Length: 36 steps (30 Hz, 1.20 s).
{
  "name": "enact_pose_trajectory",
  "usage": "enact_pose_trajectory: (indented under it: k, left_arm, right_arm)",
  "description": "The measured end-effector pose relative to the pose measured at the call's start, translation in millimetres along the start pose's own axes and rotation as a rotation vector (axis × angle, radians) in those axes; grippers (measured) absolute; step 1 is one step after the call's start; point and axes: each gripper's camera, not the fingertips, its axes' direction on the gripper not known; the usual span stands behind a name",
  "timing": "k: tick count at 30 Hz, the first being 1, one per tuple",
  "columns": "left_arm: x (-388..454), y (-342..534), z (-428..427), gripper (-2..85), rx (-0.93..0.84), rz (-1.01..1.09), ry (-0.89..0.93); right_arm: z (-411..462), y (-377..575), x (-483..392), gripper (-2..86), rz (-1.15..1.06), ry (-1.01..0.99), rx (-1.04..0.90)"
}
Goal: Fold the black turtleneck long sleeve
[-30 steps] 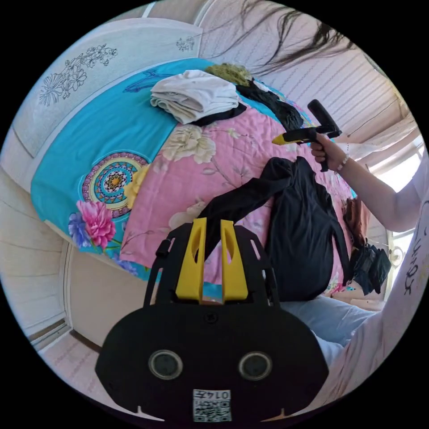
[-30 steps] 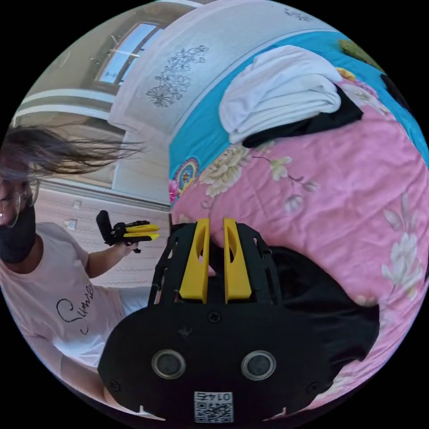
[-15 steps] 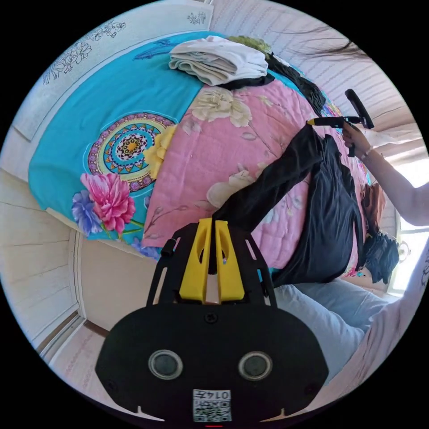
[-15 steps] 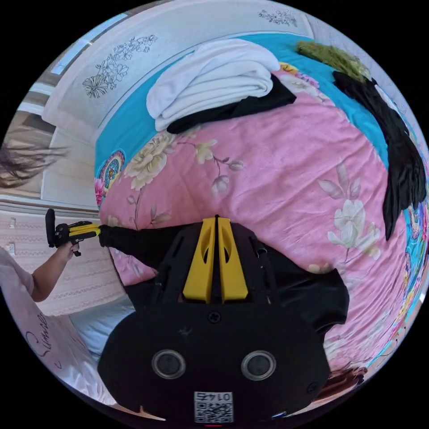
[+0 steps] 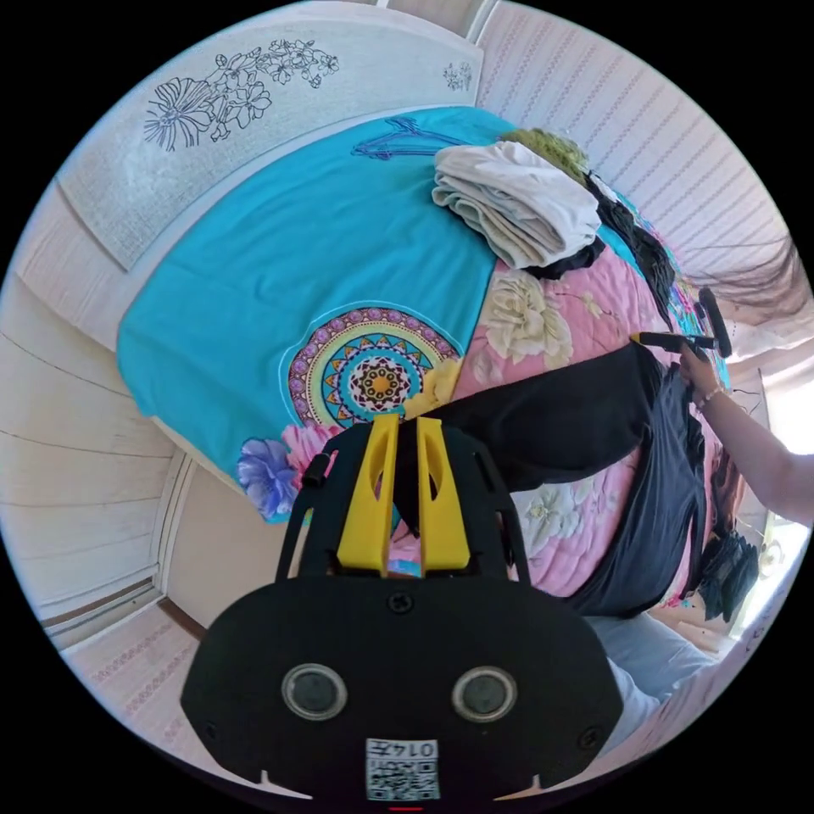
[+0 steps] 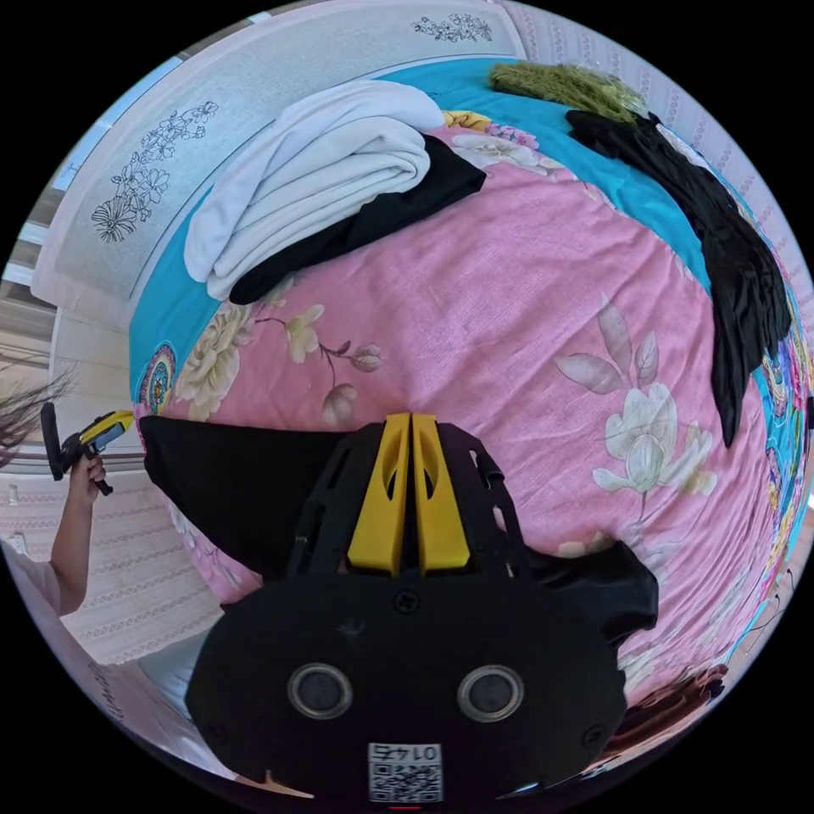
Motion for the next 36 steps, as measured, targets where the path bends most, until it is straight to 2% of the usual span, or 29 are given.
enact_pose_trajectory:
  k: [4,7,9,12,14,20,23,26,31,34,36]
  left_arm:
    - [0,25,1,6.2,-0.066,-0.029,0.006]
    - [-4,49,12,7.0,-0.084,-0.128,0.039]
    - [-9,64,22,7.5,-0.053,-0.241,0.102]
    - [-7,75,42,7.1,-0.047,-0.316,0.117]
    - [0,80,44,6.2,-0.013,-0.296,0.086]
    - [11,97,43,4.5,0.036,-0.287,0.084]
    - [12,107,45,3.8,0.063,-0.314,0.116]
    - [17,117,40,1.4,0.101,-0.329,0.119]
    - [35,140,11,-0.3,0.249,-0.314,0.17]
    - [68,149,-16,-0.5,0.346,-0.18,0.264]
    - [109,149,-31,-0.6,0.392,-0.003,0.397]
  right_arm:
    - [2,3,-2,0.0,0.025,0.008,-0.009]
    - [-9,10,-12,0.6,0.032,0.089,0.05]
    - [-17,14,-31,0.9,-0.023,0.052,0.098]
    - [-6,18,-89,1.9,-0.225,-0.15,0.083]
    - [20,20,-149,3.2,-0.389,-0.273,0.008]
    - [83,22,-272,7.2,-0.659,-0.385,-0.098]
    - [115,26,-301,7.3,-0.743,-0.27,-0.108]
    - [152,41,-296,3.3,-0.788,-0.259,-0.172]
    - [132,70,-239,0.5,-0.722,-0.444,-0.051]
    - [104,101,-178,0.1,-0.624,-0.572,0.06]
    - [86,126,-130,0.0,-0.536,-0.67,0.126]
